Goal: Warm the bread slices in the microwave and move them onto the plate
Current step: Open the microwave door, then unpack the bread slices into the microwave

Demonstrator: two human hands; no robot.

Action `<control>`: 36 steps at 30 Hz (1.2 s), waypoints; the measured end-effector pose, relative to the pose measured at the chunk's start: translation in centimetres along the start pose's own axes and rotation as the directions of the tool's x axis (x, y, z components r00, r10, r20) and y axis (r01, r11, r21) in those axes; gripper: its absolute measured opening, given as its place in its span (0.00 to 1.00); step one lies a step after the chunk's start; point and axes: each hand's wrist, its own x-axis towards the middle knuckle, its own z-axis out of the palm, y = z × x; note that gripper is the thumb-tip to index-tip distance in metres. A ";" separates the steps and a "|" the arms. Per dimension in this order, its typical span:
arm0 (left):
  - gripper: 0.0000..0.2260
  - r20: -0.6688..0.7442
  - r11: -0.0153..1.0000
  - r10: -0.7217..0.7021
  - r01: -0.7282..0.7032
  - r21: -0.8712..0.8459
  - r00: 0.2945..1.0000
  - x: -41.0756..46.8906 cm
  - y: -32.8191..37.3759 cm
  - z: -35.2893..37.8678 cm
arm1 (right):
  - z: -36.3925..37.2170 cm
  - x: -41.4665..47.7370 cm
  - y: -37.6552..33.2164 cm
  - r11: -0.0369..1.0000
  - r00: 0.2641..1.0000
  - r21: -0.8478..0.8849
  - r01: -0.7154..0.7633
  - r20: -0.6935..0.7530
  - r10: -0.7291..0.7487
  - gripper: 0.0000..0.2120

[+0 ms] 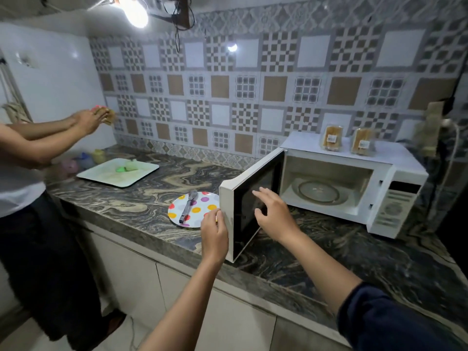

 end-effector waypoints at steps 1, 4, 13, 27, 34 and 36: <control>0.11 0.004 1.000 0.026 -0.026 0.014 1.000 -0.5 0.8 0.3 | -1.3 -0.8 0.8 1.000 1.000 -0.003 -0.014 0.004 0.014 0.23; 0.13 0.019 0.992 0.116 -0.117 0.052 0.993 -2.2 3.1 1.5 | -5.5 -3.4 3.1 0.998 0.997 -0.008 -0.066 -0.042 0.066 0.21; 0.14 0.200 0.980 0.196 -0.201 0.005 0.960 -7.1 9.2 10.3 | -14.5 -10.5 11.2 0.955 0.947 -0.005 -0.296 -0.133 0.293 0.17; 0.19 0.382 0.973 0.230 -0.214 -0.084 0.895 4.3 16.0 26.4 | -21.8 -1.6 21.1 0.910 0.865 0.020 -0.414 -0.301 0.400 0.17; 0.18 0.402 0.943 0.330 -0.320 -0.093 0.854 15.4 17.9 32.5 | -24.0 10.5 25.7 0.909 0.827 0.044 -0.415 -0.398 0.397 0.18; 0.21 0.407 0.953 0.289 -0.302 -0.035 0.866 18.1 17.9 34.0 | -24.0 13.3 26.8 0.894 0.814 0.077 -0.441 -0.385 0.435 0.19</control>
